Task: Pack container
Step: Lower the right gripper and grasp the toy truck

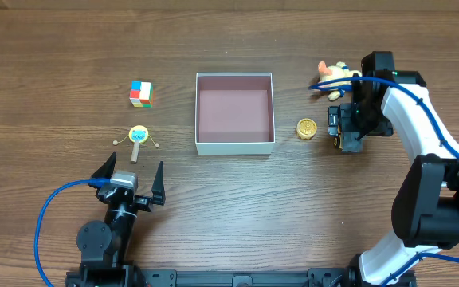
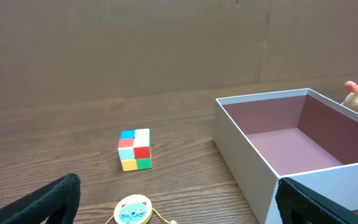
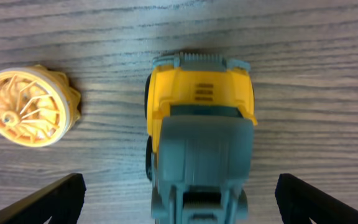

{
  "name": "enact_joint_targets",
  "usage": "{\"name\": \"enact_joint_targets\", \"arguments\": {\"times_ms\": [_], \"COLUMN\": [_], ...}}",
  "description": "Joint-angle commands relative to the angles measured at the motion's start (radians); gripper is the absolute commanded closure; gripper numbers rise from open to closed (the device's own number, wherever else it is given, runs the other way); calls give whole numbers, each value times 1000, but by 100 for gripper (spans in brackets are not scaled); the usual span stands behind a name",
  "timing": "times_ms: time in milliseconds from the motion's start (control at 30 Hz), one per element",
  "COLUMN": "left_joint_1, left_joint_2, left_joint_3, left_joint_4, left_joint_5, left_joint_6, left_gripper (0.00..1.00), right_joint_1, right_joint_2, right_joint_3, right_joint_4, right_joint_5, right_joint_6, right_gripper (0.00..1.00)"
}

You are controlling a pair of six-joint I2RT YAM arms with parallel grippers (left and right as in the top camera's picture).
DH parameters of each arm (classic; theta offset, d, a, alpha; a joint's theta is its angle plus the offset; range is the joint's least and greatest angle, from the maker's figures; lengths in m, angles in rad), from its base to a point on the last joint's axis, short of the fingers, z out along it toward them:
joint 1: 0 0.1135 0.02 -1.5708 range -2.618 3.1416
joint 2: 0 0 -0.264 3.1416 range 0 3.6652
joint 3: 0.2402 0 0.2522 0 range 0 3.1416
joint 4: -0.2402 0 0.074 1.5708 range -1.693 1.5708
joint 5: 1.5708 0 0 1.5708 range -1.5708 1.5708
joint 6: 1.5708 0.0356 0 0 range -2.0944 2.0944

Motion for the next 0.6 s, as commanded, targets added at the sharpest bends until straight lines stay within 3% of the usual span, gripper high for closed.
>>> {"name": "enact_joint_targets", "arguments": {"times_ms": [0, 567], "left_joint_1": [6, 6], "left_joint_2": [-3, -3], "left_joint_3": [-3, -3], "left_joint_4": [1, 1], "left_joint_5": [1, 1], "left_joint_6": [15, 15], "left_gripper": [0, 0], "right_joint_1": [-3, -39], "right_joint_2": [-6, -6], "right_joint_3": [-32, -33], "right_joint_4": [13, -4], "right_joint_5": [10, -17], "right_joint_6": [-7, -11], "right_gripper": [0, 5]}}
